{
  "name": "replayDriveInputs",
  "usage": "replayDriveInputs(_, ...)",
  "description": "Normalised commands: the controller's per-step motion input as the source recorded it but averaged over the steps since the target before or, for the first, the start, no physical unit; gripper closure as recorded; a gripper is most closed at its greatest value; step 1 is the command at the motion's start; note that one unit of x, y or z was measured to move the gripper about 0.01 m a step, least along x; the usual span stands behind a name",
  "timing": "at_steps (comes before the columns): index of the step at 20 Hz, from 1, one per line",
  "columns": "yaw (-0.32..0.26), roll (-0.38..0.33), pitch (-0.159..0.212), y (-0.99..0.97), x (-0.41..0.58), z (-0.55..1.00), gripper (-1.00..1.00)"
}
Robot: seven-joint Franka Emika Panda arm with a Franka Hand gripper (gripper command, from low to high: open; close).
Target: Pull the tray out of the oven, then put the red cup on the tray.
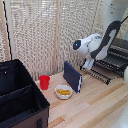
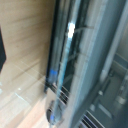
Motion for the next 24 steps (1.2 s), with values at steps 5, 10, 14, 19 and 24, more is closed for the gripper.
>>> replayDriveInputs(5, -0.144, 0.016, 0.007, 0.20, 0.363, 0.89, -1.00)
replayDriveInputs(10, -0.180, 0.087, 0.000, 0.32, 0.284, 0.63, -1.00)
replayDriveInputs(14, -0.234, 0.168, 0.000, 0.24, 0.069, 0.46, -1.00)
replayDriveInputs(19, -0.248, 0.195, -0.002, 0.22, 0.011, 0.40, -1.00)
replayDriveInputs(24, -0.240, 0.200, 0.000, 0.23, 0.030, 0.38, -1.00)
